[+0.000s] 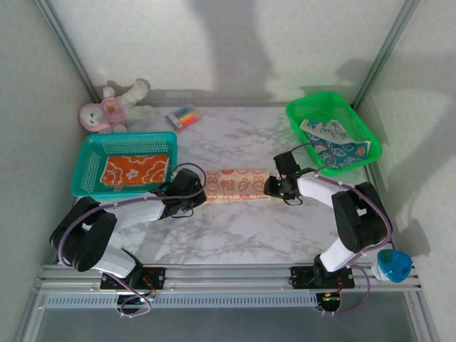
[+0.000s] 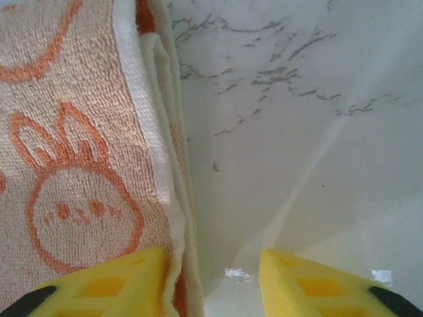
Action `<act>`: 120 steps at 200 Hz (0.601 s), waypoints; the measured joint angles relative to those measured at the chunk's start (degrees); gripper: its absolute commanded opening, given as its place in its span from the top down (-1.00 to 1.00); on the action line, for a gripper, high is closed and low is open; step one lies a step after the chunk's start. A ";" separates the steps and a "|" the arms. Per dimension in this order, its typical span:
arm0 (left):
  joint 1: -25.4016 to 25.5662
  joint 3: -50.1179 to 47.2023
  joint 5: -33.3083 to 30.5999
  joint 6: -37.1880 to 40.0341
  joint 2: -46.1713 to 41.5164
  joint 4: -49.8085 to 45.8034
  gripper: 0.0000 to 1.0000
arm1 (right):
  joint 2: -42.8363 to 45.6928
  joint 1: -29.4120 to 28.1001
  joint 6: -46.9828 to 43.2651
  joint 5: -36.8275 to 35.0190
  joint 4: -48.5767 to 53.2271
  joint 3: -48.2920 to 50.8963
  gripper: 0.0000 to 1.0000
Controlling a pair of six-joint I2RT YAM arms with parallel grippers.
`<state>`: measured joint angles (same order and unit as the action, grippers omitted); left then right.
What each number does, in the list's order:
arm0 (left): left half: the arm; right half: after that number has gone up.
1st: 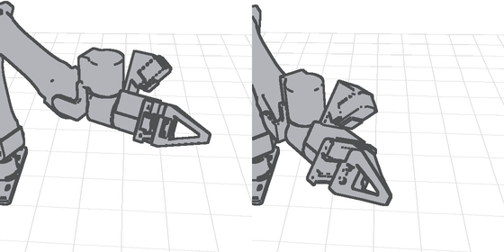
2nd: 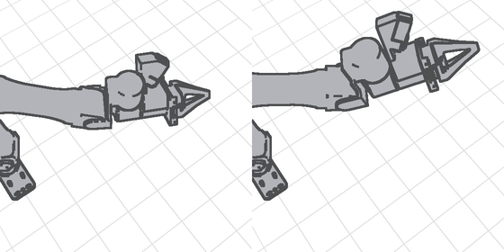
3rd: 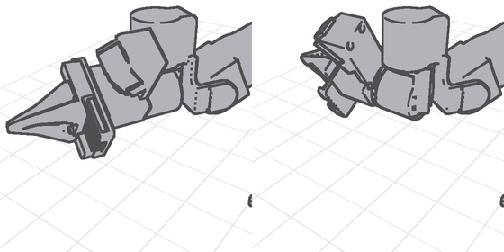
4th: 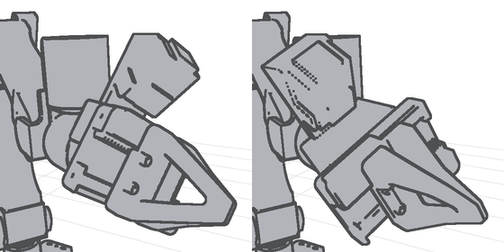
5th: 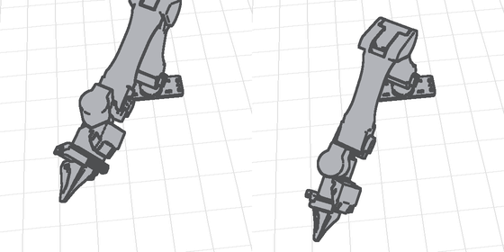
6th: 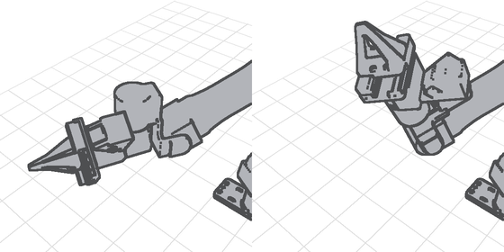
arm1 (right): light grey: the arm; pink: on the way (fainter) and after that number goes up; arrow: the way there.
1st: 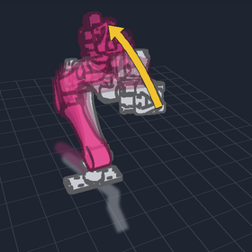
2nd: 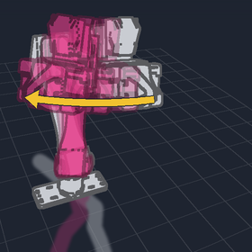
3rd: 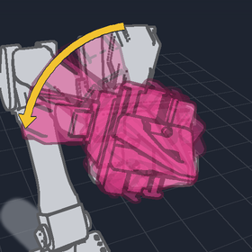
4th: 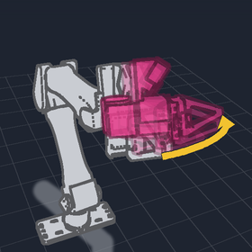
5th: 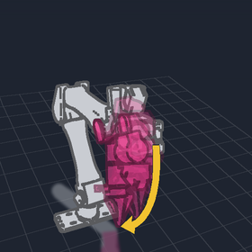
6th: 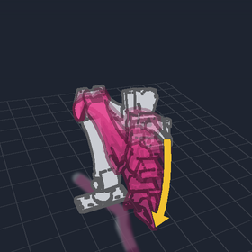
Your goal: Fold and stack the towels
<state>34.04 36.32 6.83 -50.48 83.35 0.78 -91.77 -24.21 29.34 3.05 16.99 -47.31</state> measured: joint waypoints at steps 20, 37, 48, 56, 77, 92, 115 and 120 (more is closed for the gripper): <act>0.04 0.00 0.02 -0.63 -1.75 -0.79 1.00 | -0.02 0.00 0.00 -0.02 -0.02 -0.09 0.18; 0.55 0.00 0.02 -1.09 -2.62 -0.92 1.00 | -0.07 0.00 0.00 -0.02 0.02 -0.28 0.19; 1.05 0.00 0.02 -1.53 -2.75 -0.92 1.00 | -0.09 0.00 0.00 -0.02 0.00 -0.39 0.19; 1.46 -0.02 0.02 -1.84 -2.73 -0.94 1.00 | -0.09 0.00 0.00 -0.02 0.00 -0.48 0.19; 2.43 -0.55 0.04 -2.60 -2.73 -0.85 1.00 | -0.24 0.00 0.00 -0.02 0.00 -0.63 0.19; 3.13 -1.31 0.04 -3.43 -2.73 -0.83 1.00 | -0.37 0.00 0.00 -0.02 0.02 -0.72 0.22; 4.09 -2.64 0.02 -4.72 -2.73 -0.79 1.00 | -0.44 0.00 0.02 -0.02 0.20 -0.85 0.37; 4.20 -2.86 0.04 -4.92 -2.73 -0.83 1.00 | -0.46 -0.02 -0.15 -0.02 0.24 -0.90 0.44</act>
<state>38.24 33.45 6.87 -55.40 80.62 -0.05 -92.23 -24.23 29.19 3.03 17.23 -48.21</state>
